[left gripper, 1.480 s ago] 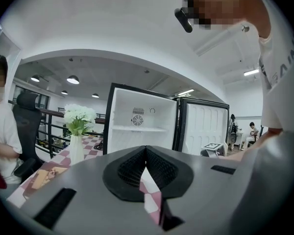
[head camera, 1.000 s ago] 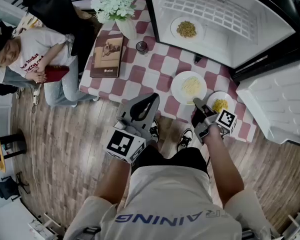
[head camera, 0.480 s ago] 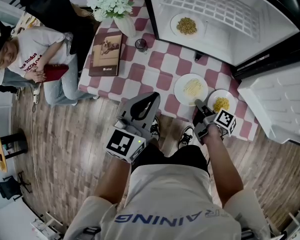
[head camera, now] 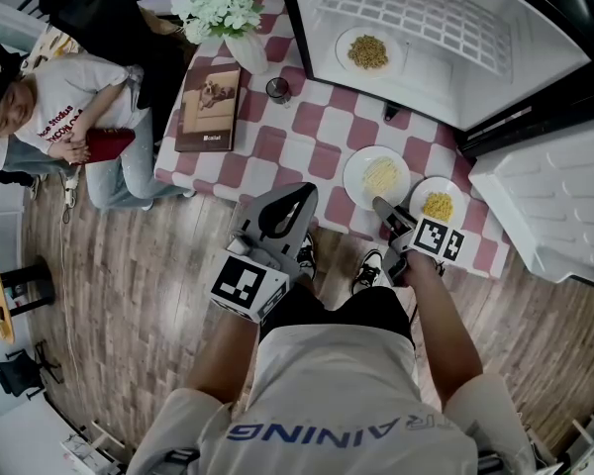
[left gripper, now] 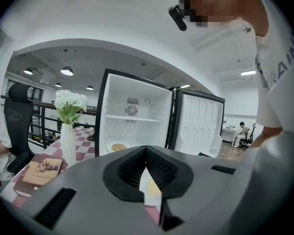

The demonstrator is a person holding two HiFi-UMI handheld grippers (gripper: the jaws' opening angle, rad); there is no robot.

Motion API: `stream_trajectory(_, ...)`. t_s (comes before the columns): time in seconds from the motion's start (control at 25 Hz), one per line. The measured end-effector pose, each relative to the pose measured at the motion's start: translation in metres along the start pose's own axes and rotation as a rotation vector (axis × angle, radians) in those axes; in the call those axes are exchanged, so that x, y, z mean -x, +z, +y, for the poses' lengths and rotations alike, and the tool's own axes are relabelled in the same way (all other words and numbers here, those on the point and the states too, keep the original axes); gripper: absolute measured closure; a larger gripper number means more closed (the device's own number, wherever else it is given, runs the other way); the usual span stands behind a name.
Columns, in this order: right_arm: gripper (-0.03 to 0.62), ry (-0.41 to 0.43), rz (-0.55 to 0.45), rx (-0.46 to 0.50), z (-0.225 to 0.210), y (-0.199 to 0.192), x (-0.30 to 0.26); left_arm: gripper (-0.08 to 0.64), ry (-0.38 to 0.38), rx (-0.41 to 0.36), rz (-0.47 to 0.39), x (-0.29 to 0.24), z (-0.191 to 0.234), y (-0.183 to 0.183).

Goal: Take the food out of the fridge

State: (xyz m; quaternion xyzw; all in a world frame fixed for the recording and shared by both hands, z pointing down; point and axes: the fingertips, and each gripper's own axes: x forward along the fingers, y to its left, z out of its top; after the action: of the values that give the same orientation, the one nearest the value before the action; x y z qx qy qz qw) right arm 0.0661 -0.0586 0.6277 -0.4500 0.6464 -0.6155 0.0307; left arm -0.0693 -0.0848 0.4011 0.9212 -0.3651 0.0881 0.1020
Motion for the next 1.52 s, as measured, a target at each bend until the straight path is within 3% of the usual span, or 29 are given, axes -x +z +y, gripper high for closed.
stream_trajectory(0.2,0.335,-0.156,0.152,0.349,-0.007,-0.02,-0.003,0.552,0.0,0.0,0.006,0.001,0.002,-0.001)
stream_trajectory(0.48,0.333,-0.283,0.262,0.566,-0.019,-0.029,0.0,0.552,0.0,0.001,0.007,0.003,0.002,-0.001)
stream_trajectory(0.6,0.333,-0.313,0.286,0.584,-0.025,-0.031,0.003,0.552,0.001,0.004,0.005,0.003,0.003,-0.001)
stream_trajectory(0.8,0.334,-0.272,0.267,0.478,-0.019,-0.027,0.01,0.552,-0.007,0.005,0.005,0.003,0.002,0.001)
stream_trajectory(0.92,0.359,-0.24,0.203,0.458,-0.007,-0.013,0.017,0.552,-0.008,-0.001,-0.001,0.002,0.003,0.005)
stream_trajectory(1.0,0.529,-0.222,0.119,0.467,0.007,0.003,0.023,0.552,-0.005,-0.008,-0.006,0.001,0.003,0.01)
stream_trajectory(1.04,0.552,-0.21,0.076,0.474,0.015,0.012,0.027,0.552,-0.004,-0.012,-0.011,0.001,0.003,0.013)
stream_trajectory(1.28,0.568,-0.05,-0.132,0.479,0.088,0.057,0.051,0.552,-0.015,-0.036,-0.043,0.0,-0.002,0.035)
stream_trajectory(1.52,0.571,0.046,-0.333,0.649,0.165,0.095,0.087,0.552,-0.023,-0.061,-0.09,0.0,-0.004,0.06)
